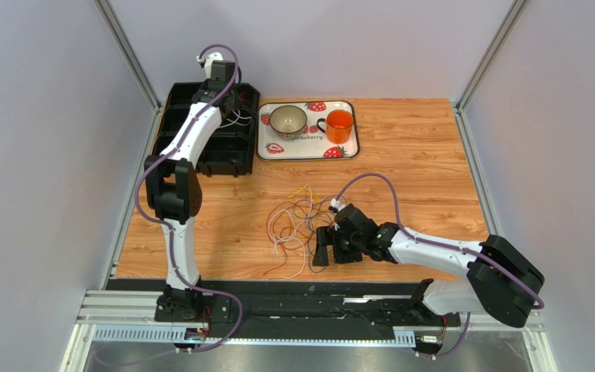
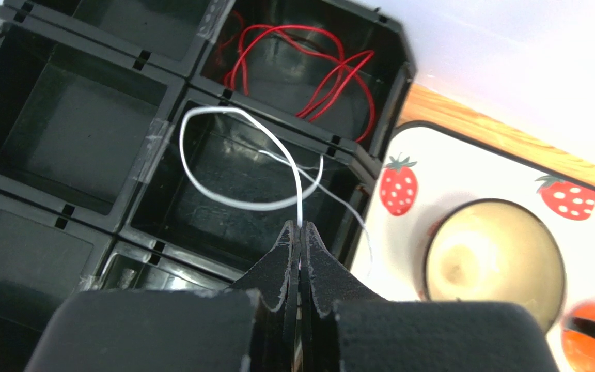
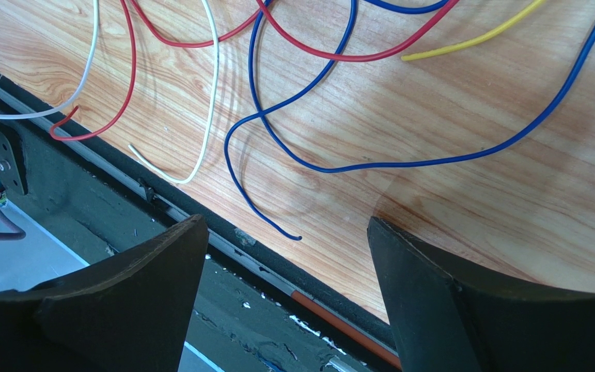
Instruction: Untangle the cables
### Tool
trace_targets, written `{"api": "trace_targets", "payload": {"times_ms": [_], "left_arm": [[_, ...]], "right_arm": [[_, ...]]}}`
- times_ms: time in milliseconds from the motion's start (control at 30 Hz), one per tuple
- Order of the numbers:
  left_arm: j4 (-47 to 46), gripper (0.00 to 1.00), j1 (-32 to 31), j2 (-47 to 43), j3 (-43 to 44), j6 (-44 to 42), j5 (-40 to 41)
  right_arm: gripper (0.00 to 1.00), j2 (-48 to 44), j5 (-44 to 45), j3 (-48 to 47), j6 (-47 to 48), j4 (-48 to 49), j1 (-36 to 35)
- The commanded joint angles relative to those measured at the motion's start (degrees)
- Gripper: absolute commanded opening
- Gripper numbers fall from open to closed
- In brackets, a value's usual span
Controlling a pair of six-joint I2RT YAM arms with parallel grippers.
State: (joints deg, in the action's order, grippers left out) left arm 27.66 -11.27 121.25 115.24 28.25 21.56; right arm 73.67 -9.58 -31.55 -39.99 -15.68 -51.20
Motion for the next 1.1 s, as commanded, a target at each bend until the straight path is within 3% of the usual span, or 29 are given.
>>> {"api": "trace_targets", "payload": {"times_ms": [0,200,300,367,533,733,1067], "left_arm": [[-1.38,0.0,0.19,-0.93,-2.29,0.14,2.25],[0.11,0.04,0.9,-2.07,-1.61,-0.65,4.71],[1.6,0.65,1.51,-2.68,0.68,-0.83,4.37],[2.74,0.74,1.69,-3.56,2.43,-0.74,3.41],[3.28,0.77,1.69,-8.39,2.27,1.01,0.24],[3.02,0.76,0.2,-18.32,-6.24,2.25,-7.93],[3.01,0.71,-7.36,-40.47,-37.5,2.42,-14.7]], "right_arm": [[0.85,2.18,2.47,2.9,2.11,-3.21,-0.04],[0.85,2.01,2.38,2.99,1.93,-3.39,-0.04],[0.86,1.83,2.38,2.9,1.67,-3.65,-0.04],[0.85,1.31,2.38,2.9,1.32,-4.0,-0.04],[0.85,-1.15,2.99,2.55,0.09,-6.11,-0.13],[0.84,-5.2,4.57,1.06,-1.32,-9.62,-1.09],[0.84,-11.53,9.58,-3.51,-2.29,-18.59,-2.76]]}}
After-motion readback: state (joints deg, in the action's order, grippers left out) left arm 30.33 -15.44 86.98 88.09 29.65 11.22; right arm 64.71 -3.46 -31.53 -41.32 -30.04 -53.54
